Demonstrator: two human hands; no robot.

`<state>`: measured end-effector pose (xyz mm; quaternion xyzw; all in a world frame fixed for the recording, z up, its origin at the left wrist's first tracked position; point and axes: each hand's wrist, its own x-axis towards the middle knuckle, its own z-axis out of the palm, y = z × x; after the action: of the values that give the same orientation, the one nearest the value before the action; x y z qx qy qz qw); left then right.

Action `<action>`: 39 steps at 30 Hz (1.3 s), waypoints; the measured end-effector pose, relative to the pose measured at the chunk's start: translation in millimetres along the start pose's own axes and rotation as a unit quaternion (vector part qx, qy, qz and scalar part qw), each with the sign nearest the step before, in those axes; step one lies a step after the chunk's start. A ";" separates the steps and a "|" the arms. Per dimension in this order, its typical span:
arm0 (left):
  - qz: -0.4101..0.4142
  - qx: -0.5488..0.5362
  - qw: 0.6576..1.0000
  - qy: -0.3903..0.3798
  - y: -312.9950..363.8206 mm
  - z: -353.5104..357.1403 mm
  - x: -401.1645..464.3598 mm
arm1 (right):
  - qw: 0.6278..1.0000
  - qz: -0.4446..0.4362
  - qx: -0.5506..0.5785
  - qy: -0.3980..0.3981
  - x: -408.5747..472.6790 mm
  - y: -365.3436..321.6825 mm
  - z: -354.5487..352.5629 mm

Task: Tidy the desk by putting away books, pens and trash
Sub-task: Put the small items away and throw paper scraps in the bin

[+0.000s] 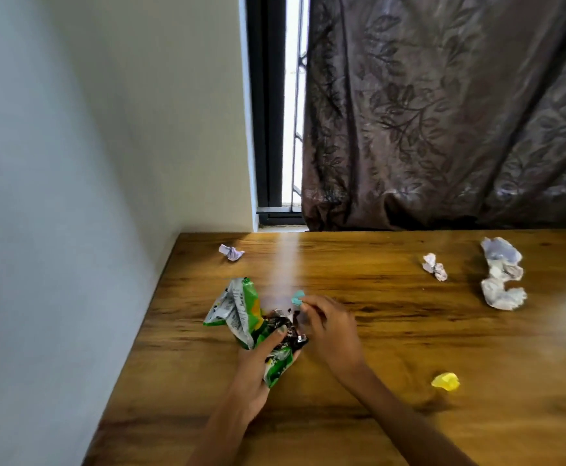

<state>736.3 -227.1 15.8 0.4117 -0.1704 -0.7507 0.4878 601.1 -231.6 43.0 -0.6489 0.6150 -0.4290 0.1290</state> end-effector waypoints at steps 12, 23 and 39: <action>-0.074 0.011 0.991 -0.110 -38.7 34.5 -17.8 | 0.987 0.077 -0.126 -0.059 -54.2 3.7 -39.7; -0.101 0.037 0.990 -0.089 -74.2 67.8 -26.0 | 0.995 0.082 -0.049 0.024 -74.7 22.9 -84.8; -0.101 -0.026 0.994 -0.011 -121.2 137.5 -15.7 | 0.953 0.237 -0.179 0.053 -12.1 176.4 -199.2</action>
<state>559.6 -177.0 26.1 0.4059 -0.1137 -0.8047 0.4179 338.9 -186.0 34.8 -0.4732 0.8237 -0.3030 0.0760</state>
